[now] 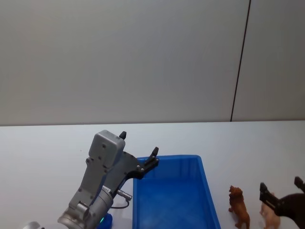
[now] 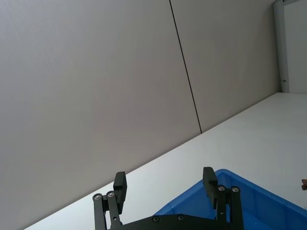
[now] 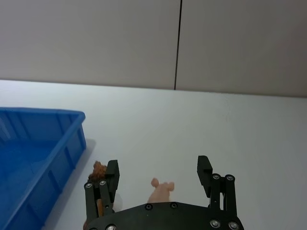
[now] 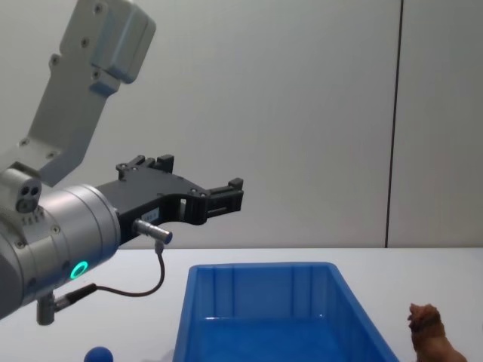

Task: Pick up the two dolls from the table and place them into the box.

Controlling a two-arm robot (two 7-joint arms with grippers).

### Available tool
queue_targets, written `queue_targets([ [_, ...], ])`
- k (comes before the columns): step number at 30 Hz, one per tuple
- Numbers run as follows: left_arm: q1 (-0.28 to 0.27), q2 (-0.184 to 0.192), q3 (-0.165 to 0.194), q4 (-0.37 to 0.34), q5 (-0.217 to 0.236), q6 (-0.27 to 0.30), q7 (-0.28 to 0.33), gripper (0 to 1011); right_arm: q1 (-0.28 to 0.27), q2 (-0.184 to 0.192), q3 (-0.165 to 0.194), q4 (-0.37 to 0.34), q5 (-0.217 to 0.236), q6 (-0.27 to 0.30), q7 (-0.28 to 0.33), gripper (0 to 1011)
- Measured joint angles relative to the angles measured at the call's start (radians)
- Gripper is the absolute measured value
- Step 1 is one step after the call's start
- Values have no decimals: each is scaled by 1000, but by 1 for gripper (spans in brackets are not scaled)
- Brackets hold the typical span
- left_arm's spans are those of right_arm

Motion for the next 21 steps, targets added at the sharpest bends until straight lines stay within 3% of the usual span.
queue_targets([
  [21,0,0,0,0,0,0,0,1001,-5,-28,-11,98,7,69,24,1001],
])
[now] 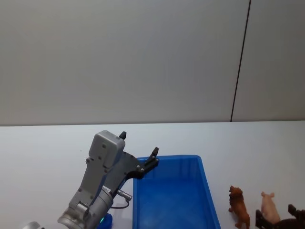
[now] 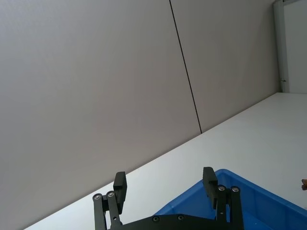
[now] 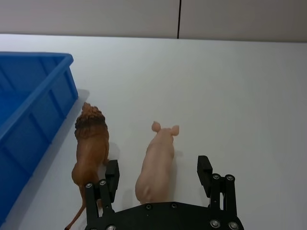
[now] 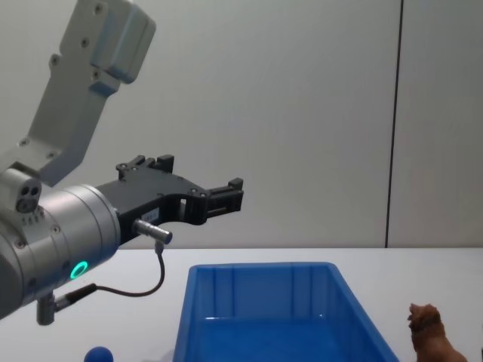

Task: Pick up the two dolls from the table and place them into the box.

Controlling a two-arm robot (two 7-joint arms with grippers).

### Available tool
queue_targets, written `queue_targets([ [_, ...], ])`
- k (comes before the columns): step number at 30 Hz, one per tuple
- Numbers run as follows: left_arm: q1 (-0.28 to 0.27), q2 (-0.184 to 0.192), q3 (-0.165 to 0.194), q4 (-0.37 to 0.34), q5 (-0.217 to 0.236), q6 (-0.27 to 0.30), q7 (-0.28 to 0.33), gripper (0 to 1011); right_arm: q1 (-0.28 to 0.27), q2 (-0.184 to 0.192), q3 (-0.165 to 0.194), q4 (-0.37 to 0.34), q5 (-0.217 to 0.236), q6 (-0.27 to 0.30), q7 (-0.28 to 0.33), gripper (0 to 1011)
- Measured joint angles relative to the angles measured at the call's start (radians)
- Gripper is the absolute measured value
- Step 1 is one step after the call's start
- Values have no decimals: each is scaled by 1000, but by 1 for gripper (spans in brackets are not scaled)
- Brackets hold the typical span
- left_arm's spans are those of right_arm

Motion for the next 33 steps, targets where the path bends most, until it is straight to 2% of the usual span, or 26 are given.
queue_targets([
  [3,0,0,0,0,0,0,0,1001,3,-4,-2,13,-6,5,5,985],
  [8,0,0,0,0,0,0,0,1001,7,-10,-5,30,-14,12,8,880],
  [17,0,0,0,0,0,0,0,1001,9,-19,-8,43,-36,18,-1,619],
  [21,0,0,0,0,0,0,0,1001,7,-21,-8,43,-52,17,-14,480],
  [22,0,0,0,0,0,0,0,1001,6,-22,-8,40,-57,15,-17,418],
  [25,0,0,0,0,0,0,0,1001,3,-22,-8,34,-67,10,-24,383],
  [33,0,0,0,0,0,0,0,1001,-6,-19,-7,-5,-104,-19,-34,380],
])
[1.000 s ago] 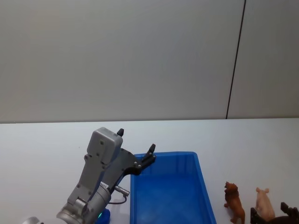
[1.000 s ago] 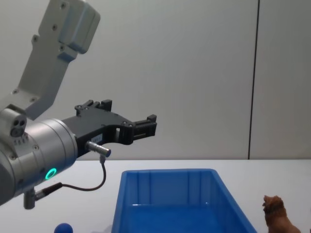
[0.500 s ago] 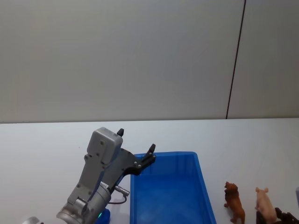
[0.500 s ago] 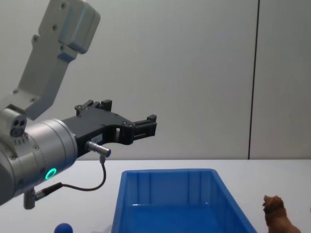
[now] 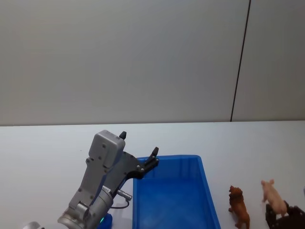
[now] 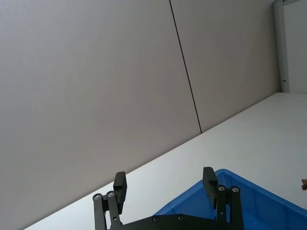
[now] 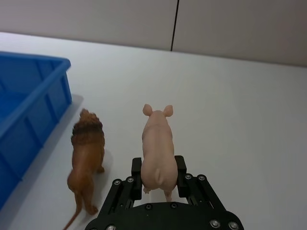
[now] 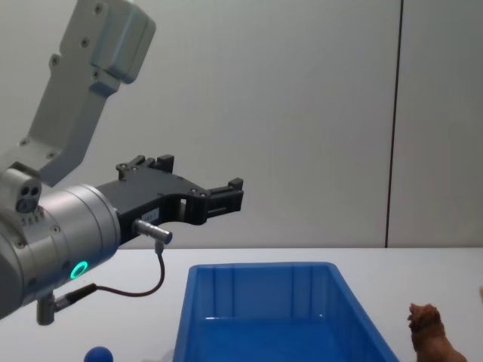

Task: Pick up the two dolls from the table and place them into the box.

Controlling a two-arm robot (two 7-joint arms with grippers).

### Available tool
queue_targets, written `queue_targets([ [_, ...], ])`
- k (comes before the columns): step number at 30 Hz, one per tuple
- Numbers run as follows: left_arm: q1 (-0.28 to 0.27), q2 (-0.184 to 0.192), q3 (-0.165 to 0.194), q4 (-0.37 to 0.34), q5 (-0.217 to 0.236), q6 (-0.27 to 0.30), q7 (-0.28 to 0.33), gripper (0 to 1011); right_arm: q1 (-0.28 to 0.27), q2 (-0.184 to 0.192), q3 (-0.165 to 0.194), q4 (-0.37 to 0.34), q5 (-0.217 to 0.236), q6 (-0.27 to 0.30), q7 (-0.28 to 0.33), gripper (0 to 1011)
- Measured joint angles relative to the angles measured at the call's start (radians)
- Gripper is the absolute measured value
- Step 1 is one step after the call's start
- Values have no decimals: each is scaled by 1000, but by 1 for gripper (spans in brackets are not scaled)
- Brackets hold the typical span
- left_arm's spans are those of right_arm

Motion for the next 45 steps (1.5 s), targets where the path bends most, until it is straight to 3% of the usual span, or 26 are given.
queue_targets([
  [8,0,0,0,0,0,0,0,1001,-1,4,0,-62,-37,-35,27,379],
  [19,0,0,0,0,0,0,0,1001,25,-8,-16,-102,-69,-60,134,380],
  [39,0,0,0,0,0,0,0,1001,124,-76,-70,-51,-92,-55,378,380],
  [45,0,0,0,0,0,0,0,1001,151,-96,-83,-18,-95,-48,424,538],
])
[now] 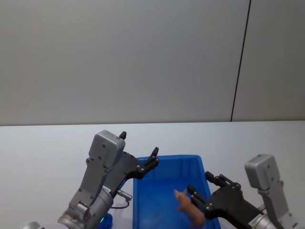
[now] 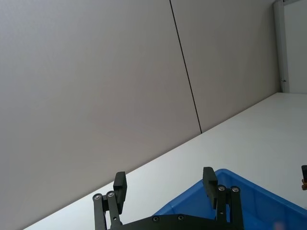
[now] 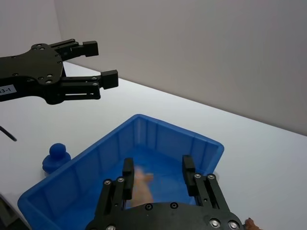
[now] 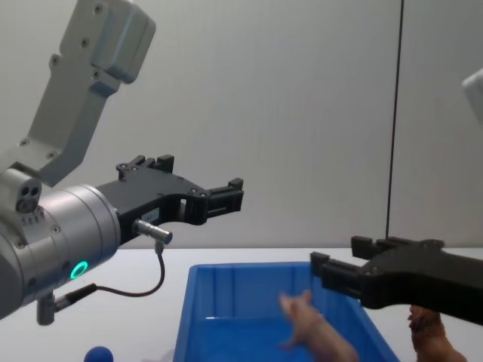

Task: Pick up the two dolls from the table and place them into the box.

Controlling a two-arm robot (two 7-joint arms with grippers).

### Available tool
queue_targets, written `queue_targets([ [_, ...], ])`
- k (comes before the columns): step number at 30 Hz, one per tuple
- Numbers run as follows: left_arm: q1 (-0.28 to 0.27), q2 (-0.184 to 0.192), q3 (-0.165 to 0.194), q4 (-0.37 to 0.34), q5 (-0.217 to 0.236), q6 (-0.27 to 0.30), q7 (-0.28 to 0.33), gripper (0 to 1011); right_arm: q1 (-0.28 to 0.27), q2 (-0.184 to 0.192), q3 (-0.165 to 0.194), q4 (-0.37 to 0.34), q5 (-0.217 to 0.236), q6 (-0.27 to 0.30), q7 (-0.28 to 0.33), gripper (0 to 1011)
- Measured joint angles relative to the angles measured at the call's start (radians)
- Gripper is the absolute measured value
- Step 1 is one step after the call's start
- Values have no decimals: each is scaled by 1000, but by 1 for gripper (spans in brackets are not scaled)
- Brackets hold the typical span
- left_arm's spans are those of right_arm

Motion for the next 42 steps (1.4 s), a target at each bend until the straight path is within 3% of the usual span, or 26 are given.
queue_targets([
  [2,0,0,0,0,0,0,0,1001,9,-7,-4,13,-2,2,11,645],
  [6,0,0,0,0,0,0,0,1001,18,-13,-7,26,-2,5,15,766],
  [16,0,0,0,0,0,0,0,1001,21,-14,-4,39,2,9,-11,1001],
  [42,0,0,0,0,0,0,0,1001,-108,62,51,-57,47,58,-261,1001],
])
